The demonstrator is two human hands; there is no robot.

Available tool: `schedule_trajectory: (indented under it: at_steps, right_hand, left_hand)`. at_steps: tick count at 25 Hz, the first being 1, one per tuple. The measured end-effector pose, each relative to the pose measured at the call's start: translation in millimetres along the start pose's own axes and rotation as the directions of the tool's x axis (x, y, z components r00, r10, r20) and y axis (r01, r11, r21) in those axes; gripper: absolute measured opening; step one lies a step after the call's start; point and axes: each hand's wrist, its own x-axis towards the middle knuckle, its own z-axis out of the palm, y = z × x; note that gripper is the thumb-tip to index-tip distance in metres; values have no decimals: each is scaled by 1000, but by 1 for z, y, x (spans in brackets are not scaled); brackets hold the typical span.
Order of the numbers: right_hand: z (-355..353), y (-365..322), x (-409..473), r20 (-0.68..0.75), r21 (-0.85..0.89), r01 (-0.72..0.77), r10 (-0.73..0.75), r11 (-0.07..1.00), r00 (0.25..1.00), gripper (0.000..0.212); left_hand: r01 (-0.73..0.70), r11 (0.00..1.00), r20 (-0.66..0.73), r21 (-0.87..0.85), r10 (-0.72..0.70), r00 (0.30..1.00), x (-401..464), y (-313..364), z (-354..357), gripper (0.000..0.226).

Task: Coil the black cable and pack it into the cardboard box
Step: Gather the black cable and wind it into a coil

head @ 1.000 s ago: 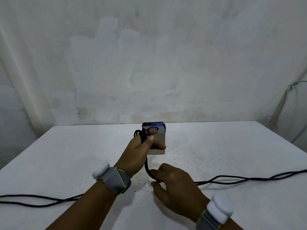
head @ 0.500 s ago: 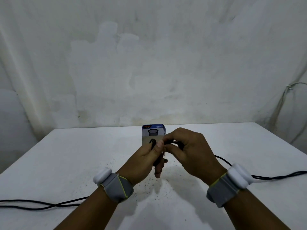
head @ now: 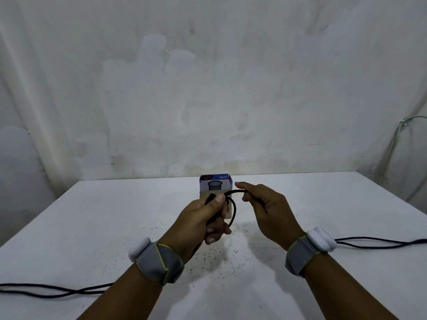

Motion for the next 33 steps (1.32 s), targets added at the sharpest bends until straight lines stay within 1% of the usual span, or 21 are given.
schedule_trajectory:
  at_steps: [5, 7, 9, 11, 13, 14, 16, 18, 20, 21, 22, 24, 26, 28, 30, 33]
  right_hand:
    - [10, 30, -17, 14, -110, -129, 131, 986, 991, 41]
    - [15, 40, -26, 45, -190, -185, 197, 964, 979, 41]
    - [21, 43, -35, 57, -279, -205, 230, 938, 972, 41]
    - [28, 40, -43, 89, -365, -191, 238, 911, 967, 46]
    - [37, 31, -53, 181, -422, -133, 227, 897, 957, 57]
    - [41, 24, -57, 234, -427, -95, 211, 899, 949, 61]
    - [47, 8, -65, 320, -412, -20, 165, 911, 933, 60]
    - [51, -9, -70, 363, -390, 38, 116, 920, 924, 55]
    - [51, -26, -73, 390, -345, 62, 83, 936, 917, 49]
    - [50, -35, -73, 408, -320, 67, 74, 945, 910, 46]
    - [49, -44, -73, 430, -299, 73, 66, 952, 900, 44]
    - [42, -59, -69, 455, -275, 107, 31, 956, 890, 39]
    - [32, -71, -61, 426, -255, 141, -20, 956, 904, 35]
    - [18, -79, -51, 399, -235, 177, -72, 956, 914, 29]
    - [4, -81, -39, 373, -249, 210, -107, 945, 922, 20]
    - [-15, -77, -23, 307, -258, 178, -94, 950, 947, 15]
  left_hand:
    - [-20, 989, -40, -147, 14, 999, -1, 4, 0, 37]
    - [-17, 980, -61, -198, 5, 998, 0, 4, 0, 37]
    - [-12, 973, -77, -230, -5, 997, 2, 2, 2, 37]
    - [-38, 965, -104, -259, 11, 995, 5, 0, 5, 34]
    - [-76, 955, -135, -287, 38, 990, 10, -1, 6, 32]
    - [-95, 952, -154, -291, 51, 987, 12, -1, 5, 31]
    - [-137, 951, -214, -278, 77, 974, 17, -2, 3, 29]
    - [-178, 953, -282, -246, 106, 954, 21, -5, 0, 27]
    - [-197, 964, -322, -180, 132, 938, 23, -8, -3, 29]
    - [-187, 977, -334, -101, 144, 932, 23, -9, -4, 32]
    - [-165, 986, -340, 13, 160, 927, 23, -11, -5, 35]
    - [-115, 965, -318, 234, 188, 929, 21, -17, -7, 36]
    - [-88, 935, -247, 342, 180, 952, 19, -23, -8, 32]
    - [-81, 928, -148, 364, 143, 979, 17, -27, -7, 30]
    - [-69, 943, -82, 325, 101, 992, 14, -26, -6, 32]
    - [-64, 938, -6, 340, 70, 998, 10, -20, -7, 50]
